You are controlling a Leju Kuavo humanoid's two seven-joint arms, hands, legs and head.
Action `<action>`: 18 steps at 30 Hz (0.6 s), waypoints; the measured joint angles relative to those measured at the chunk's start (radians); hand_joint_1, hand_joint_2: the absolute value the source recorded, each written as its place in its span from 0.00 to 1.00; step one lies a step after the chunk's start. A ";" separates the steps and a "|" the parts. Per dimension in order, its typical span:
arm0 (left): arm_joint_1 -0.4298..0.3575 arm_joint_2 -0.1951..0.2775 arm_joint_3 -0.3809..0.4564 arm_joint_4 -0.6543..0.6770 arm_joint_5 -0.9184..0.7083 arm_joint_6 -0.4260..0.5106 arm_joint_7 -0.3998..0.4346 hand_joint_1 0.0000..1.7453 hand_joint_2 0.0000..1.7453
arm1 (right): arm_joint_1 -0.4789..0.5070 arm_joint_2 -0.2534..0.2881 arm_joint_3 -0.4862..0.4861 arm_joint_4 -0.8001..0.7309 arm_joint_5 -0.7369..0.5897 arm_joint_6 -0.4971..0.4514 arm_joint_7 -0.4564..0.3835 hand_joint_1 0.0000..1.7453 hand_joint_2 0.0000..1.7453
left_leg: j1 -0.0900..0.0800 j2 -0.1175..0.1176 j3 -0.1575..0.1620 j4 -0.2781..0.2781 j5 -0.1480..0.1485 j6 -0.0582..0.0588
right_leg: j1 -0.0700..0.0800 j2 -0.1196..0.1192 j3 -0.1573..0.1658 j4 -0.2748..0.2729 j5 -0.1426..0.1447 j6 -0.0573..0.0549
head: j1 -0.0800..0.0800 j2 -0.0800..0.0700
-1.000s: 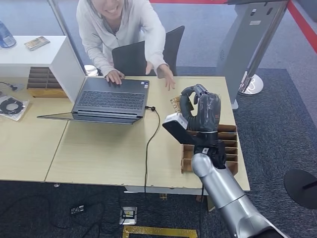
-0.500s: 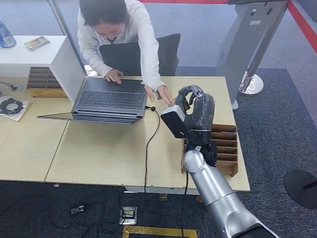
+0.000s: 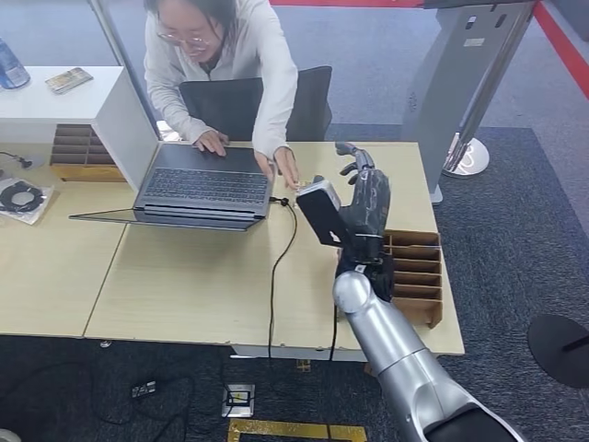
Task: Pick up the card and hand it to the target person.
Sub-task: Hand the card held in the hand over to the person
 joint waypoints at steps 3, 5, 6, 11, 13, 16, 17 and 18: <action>0.000 0.000 0.000 0.000 0.001 0.000 0.002 0.00 1.00 | -0.013 -0.002 0.037 0.006 -0.006 0.000 0.053 0.00 1.00 | 0.000 0.000 0.000 0.000 0.000 0.000 | 0.000 0.000 0.000 0.000 0.000 0.000 | 0.000 0.000; 0.000 0.000 0.000 0.000 0.006 0.004 0.003 0.00 1.00 | -0.016 -0.013 0.072 -0.001 -0.013 0.000 0.117 0.00 1.00 | 0.000 0.000 0.000 0.000 0.000 0.000 | 0.000 0.000 -0.001 0.000 0.000 0.000 | -0.001 0.000; 0.000 0.000 0.000 0.000 0.012 0.009 0.002 0.00 1.00 | -0.016 -0.024 0.093 -0.011 -0.016 0.000 0.158 0.00 1.00 | 0.000 0.000 0.000 0.000 0.000 0.000 | 0.000 0.000 -0.001 0.000 0.000 0.000 | -0.001 0.000; 0.002 0.001 0.000 0.000 0.044 0.030 -0.011 0.00 1.00 | -0.010 -0.121 0.201 -0.109 0.031 0.054 0.362 0.00 1.00 | 0.000 0.000 0.000 0.001 0.000 0.000 | 0.000 0.001 -0.001 -0.001 0.000 0.000 | 0.000 0.000; 0.005 0.001 0.000 0.000 0.054 0.030 -0.017 0.00 1.00 | 0.004 -0.171 0.232 -0.165 0.059 0.110 0.416 0.00 1.00 | 0.000 0.000 0.000 0.001 0.000 0.000 | 0.000 0.001 -0.001 -0.001 0.000 0.000 | 0.001 0.000; 0.011 0.001 0.000 0.000 0.072 0.030 -0.015 0.00 1.00 | 0.029 -0.243 0.265 -0.254 0.068 0.184 0.460 0.00 1.00 | 0.000 0.001 0.000 0.001 0.000 0.000 | -0.001 0.001 -0.001 -0.001 0.000 0.001 | 0.001 0.000; 0.011 0.001 0.000 0.000 0.076 0.030 -0.013 0.00 1.00 | 0.038 -0.265 0.275 -0.283 0.066 0.198 0.467 0.00 1.00 | 0.000 0.001 0.000 0.001 0.000 0.000 | -0.001 0.001 -0.001 -0.001 0.001 0.001 | 0.001 0.000; 0.012 0.001 0.000 0.000 0.078 0.030 -0.010 0.00 1.00 | 0.046 -0.285 0.284 -0.311 0.064 0.205 0.471 0.00 1.00 | 0.000 0.001 0.000 0.001 0.000 0.000 | -0.001 0.001 -0.001 -0.001 0.001 0.001 | 0.001 0.000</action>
